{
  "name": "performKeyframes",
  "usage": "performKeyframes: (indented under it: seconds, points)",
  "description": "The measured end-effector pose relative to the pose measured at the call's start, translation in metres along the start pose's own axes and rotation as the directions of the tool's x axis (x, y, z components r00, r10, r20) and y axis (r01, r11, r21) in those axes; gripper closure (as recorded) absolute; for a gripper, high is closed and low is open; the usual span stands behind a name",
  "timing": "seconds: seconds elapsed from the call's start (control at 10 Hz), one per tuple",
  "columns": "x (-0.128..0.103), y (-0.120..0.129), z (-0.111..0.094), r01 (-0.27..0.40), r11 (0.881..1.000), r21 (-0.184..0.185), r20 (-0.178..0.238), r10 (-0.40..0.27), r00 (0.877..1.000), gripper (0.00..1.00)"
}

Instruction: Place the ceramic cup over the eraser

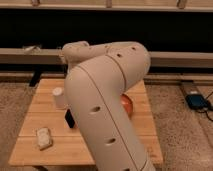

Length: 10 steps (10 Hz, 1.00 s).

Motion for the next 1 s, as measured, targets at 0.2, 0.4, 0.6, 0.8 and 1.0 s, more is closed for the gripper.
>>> performKeyframes:
  seconds: [0.2,0.4,0.6,0.8,1.0]
  points:
    - [-0.017,0.001,0.01,0.035,0.999,-0.002,-0.005,-0.035,0.999,0.23]
    - [-0.031,0.002,0.021,0.063,0.998,-0.008,-0.009,-0.063,0.998,0.23]
    - [-0.044,0.003,0.03,0.087,0.996,-0.017,-0.014,-0.087,0.996,0.23]
    - [-0.056,0.003,0.04,0.107,0.994,-0.027,-0.022,-0.108,0.994,0.23]
    - [-0.073,0.007,0.048,0.135,0.99,-0.04,-0.026,-0.136,0.99,0.23]
